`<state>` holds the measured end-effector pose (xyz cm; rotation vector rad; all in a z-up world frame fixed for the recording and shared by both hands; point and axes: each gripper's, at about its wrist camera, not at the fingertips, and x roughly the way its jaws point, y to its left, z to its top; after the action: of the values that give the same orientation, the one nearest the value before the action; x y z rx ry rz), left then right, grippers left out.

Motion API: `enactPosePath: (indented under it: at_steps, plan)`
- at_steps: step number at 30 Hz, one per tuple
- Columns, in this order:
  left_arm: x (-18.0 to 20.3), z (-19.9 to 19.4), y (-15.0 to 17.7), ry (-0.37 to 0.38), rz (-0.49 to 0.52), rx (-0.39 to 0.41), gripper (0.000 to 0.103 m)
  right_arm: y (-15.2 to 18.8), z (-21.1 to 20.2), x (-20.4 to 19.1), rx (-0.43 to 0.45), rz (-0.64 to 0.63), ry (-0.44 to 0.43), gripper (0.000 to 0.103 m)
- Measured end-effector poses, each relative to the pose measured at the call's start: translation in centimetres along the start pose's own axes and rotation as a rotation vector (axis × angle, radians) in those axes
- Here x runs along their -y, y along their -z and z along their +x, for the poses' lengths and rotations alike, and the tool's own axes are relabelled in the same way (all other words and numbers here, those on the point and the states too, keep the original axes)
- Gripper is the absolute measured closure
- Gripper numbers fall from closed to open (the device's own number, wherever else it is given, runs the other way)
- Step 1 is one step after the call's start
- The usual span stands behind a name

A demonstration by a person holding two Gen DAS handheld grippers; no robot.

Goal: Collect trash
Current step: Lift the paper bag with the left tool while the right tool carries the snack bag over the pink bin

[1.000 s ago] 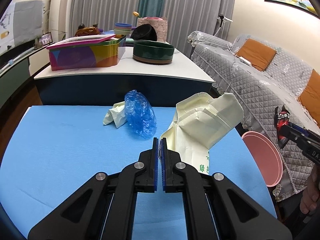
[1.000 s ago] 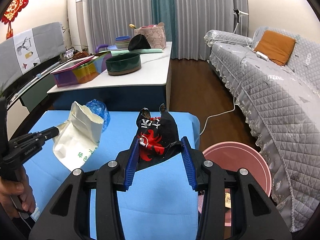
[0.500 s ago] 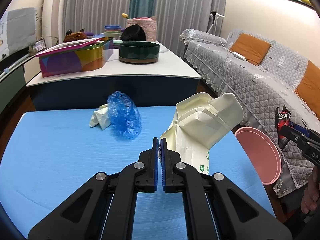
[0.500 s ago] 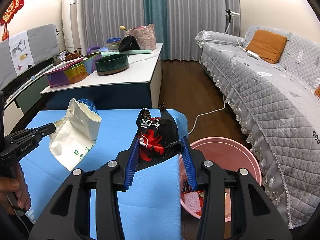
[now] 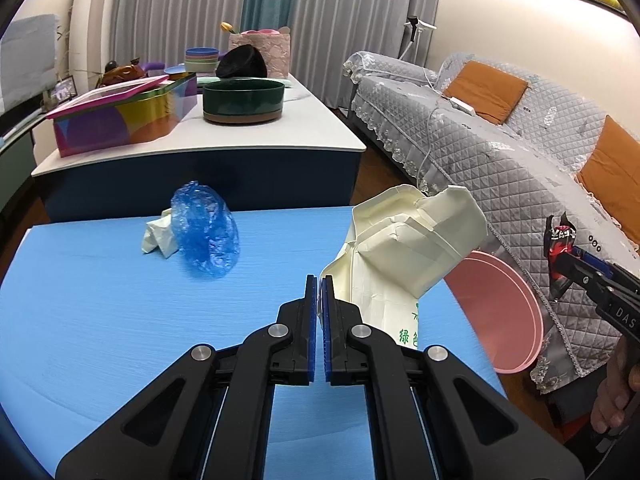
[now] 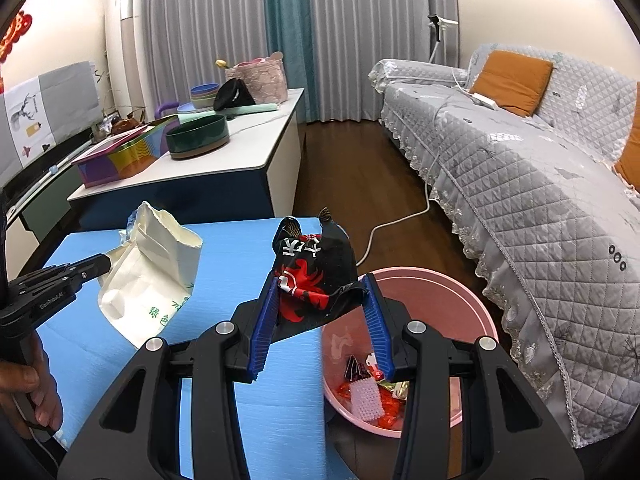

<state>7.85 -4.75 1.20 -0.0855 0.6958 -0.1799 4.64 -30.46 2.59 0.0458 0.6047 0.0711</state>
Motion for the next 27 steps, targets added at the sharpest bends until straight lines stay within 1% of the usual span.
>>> enactPosePath:
  at_steps: [6,13,18,23,27]
  plan:
    - [1.9,0.2,-0.4,0.005,0.019,-0.006,0.101,-0.1,-0.3,1.5,0.002,0.036,0.013,0.06]
    - [4.2,0.7,-0.8,0.015,0.034,-0.011,0.101,-0.6,-0.5,3.9,0.005,0.092,0.056,0.06]
    - [6.1,1.6,-1.4,0.022,0.04,-0.018,0.101,-0.9,-0.2,5.8,0.005,0.136,0.095,0.06]
    - [8.2,2.8,-2.1,0.034,0.049,-0.018,0.101,-0.9,0.2,6.6,0.011,0.122,0.134,0.06]
    - [10.0,4.3,-2.7,0.037,0.055,-0.029,0.101,-0.9,0.7,7.8,0.006,0.141,0.148,0.06]
